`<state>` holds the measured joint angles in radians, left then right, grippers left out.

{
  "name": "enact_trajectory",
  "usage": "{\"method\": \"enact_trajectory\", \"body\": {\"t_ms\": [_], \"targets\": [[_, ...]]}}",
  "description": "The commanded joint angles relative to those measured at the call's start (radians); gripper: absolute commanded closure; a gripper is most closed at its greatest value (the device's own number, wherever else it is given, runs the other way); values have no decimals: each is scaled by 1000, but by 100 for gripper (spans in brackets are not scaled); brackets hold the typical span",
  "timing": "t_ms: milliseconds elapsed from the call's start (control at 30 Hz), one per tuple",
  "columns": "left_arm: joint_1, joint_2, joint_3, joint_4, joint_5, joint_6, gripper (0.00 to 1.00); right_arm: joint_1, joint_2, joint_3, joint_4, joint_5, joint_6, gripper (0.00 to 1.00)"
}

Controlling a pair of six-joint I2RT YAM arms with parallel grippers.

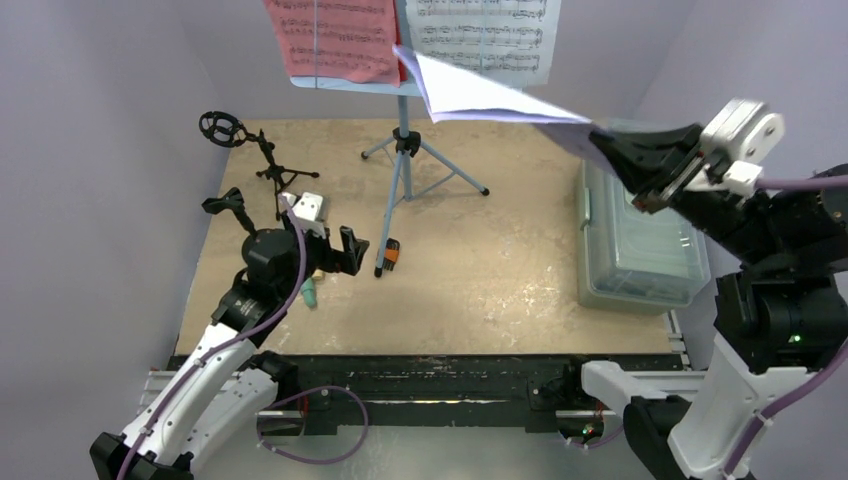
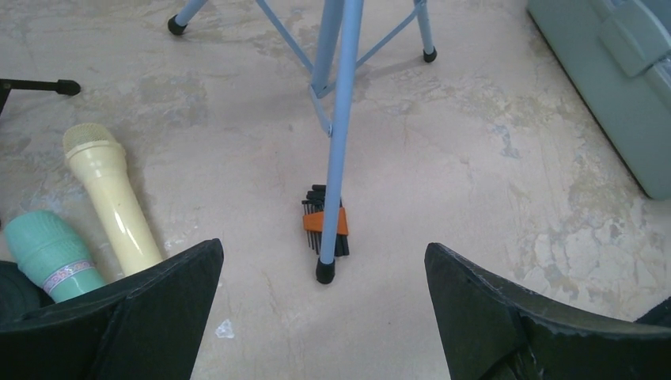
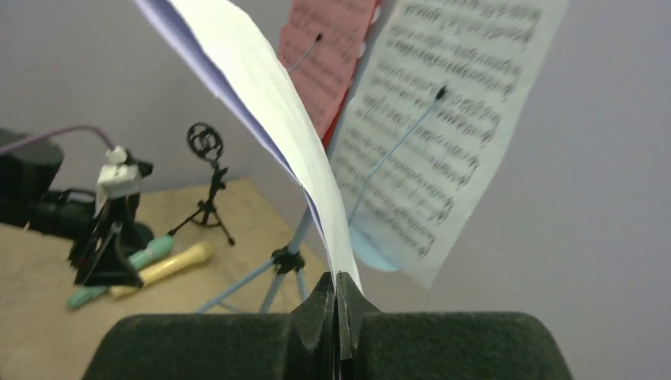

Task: Pack up the instrument practice props
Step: Place the sheet music at the center of the board.

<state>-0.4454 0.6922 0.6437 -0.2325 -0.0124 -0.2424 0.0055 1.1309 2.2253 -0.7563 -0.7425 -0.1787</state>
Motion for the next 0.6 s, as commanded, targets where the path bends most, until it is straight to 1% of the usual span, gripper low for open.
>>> {"method": "enact_trajectory", "body": {"t_ms": [0,133,367,467,567], "targets": [[5,-28,-18,84,103,15,1,-2,-91,-147,-195,-147,-190,100],[5,-35,-26,111,161,17,2,-2,-140,-285,-208,-162,-189,100],[5,-39,-33,137,220,14,3,-2,-167,-478,-127,-236,-67,100],[5,-36,-44,169,287,9,3,-2,-168,-554,-96,-265,-18,100],[5,-25,-74,258,405,-19,4,-2,-170,-627,-50,-303,47,100]]}}
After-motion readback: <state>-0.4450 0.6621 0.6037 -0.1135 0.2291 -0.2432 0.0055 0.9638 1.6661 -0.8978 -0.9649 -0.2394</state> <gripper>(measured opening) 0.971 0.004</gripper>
